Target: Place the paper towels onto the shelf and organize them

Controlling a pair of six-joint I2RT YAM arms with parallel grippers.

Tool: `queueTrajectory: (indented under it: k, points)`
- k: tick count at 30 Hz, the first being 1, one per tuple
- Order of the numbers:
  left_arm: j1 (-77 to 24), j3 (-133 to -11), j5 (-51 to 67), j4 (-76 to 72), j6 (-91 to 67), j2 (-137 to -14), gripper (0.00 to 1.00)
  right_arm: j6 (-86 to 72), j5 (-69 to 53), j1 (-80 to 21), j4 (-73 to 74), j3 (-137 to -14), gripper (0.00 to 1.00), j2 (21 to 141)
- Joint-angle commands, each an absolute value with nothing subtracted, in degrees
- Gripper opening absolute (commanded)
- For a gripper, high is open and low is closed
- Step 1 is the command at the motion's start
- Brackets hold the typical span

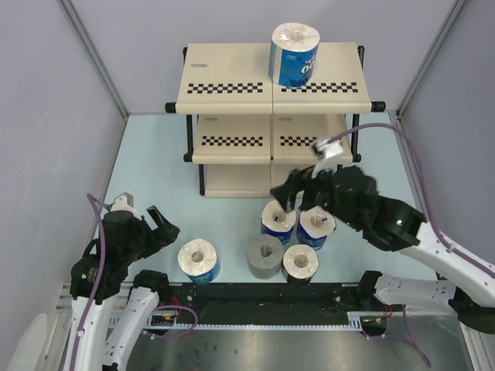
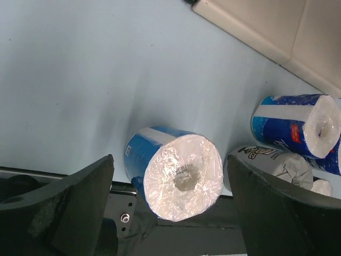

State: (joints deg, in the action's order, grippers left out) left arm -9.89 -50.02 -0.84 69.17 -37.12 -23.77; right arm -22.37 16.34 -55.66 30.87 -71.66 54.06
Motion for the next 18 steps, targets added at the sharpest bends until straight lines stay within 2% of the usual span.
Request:
queueTrajectory:
  k: [1, 6, 18]
  points:
    - [-9.9, -53.9, -1.9, 70.7, -35.5, -25.4, 0.93, -22.3, 15.6, -66.5, 30.5, -69.4, 0.80, 59.7]
    - [-9.9, -53.8, -0.4, 66.4, -35.4, -24.9, 0.95, -22.2, 16.1, -76.5, 24.7, -69.4, 0.80, 71.3]
    - [-9.9, -53.4, 1.8, 63.1, -33.3, -24.3, 0.97, -30.7, 7.4, -76.6, 9.2, -69.4, 0.84, 90.7]
